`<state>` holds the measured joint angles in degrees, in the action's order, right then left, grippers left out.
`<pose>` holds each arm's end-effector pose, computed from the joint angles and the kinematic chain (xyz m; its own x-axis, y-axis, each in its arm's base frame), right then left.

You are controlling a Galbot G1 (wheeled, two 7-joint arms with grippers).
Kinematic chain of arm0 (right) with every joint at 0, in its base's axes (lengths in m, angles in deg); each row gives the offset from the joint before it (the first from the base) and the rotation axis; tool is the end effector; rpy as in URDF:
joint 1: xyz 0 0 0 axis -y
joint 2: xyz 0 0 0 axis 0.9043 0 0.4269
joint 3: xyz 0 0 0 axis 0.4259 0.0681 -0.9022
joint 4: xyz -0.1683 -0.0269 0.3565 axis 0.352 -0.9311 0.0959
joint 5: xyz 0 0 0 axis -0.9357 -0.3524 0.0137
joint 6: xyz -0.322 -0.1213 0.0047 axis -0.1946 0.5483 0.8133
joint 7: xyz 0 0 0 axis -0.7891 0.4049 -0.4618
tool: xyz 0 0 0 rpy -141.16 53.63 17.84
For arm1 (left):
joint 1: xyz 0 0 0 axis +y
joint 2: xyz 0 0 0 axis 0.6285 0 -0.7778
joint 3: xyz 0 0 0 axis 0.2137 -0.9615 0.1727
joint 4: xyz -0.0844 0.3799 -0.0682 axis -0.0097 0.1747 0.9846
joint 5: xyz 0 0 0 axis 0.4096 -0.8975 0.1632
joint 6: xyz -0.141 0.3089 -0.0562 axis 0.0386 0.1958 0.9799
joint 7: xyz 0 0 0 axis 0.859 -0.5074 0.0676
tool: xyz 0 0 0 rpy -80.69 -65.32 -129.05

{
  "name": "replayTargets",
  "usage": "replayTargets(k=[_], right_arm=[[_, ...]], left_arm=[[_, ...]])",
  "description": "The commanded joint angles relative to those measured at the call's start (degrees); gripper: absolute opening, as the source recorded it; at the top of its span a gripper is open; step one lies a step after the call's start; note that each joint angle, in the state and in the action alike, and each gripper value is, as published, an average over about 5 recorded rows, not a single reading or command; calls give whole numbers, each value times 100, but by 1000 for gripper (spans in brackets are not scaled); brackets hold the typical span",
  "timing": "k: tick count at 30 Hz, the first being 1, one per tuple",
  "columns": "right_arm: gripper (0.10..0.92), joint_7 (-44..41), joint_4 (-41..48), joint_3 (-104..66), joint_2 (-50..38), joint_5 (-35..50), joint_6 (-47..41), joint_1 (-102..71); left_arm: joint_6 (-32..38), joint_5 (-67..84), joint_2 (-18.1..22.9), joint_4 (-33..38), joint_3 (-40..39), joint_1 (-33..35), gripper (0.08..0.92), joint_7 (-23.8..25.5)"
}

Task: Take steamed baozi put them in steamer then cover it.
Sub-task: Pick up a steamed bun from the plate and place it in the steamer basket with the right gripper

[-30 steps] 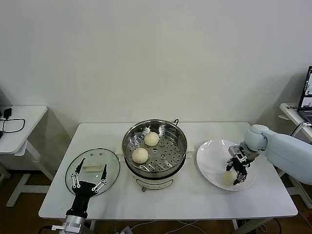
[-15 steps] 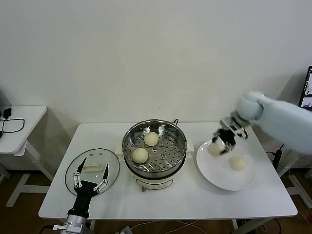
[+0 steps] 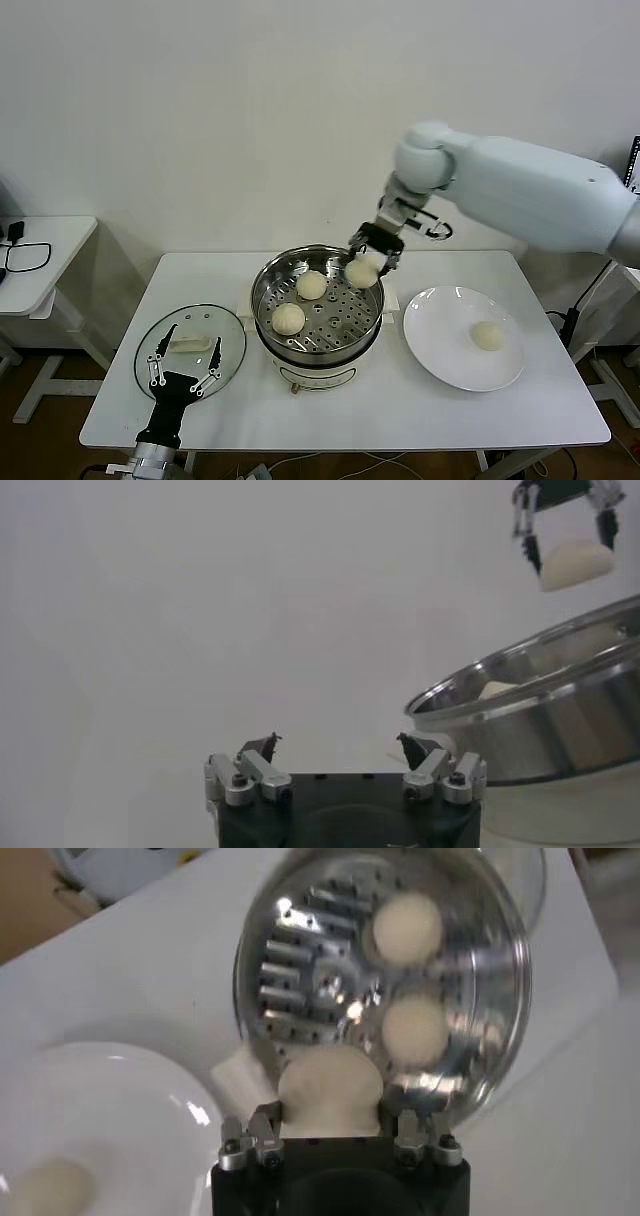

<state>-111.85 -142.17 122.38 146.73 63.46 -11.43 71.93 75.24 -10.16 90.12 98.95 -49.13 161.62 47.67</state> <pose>0.5726 0.0586 0.0057 -0.0847 -0.1981 0.9765 -0.2888 -0.9331 -0.2143 0.1301 0.0819 -0.3929 -0.9796 0.1256 -0.1571 0.0453 0.8987 0.4363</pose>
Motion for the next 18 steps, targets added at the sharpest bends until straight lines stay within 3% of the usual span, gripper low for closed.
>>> replayTargets(k=[1,18], right_arm=[[653,113,-524,141,602,-881,1252,-423],[662,134,-321,-244,820,-2027,1972,-1278]], left_arm=[[14,6,-4,-15,-2,-5,823,-5],[86,33,37,-66,63,-24,823,-12]])
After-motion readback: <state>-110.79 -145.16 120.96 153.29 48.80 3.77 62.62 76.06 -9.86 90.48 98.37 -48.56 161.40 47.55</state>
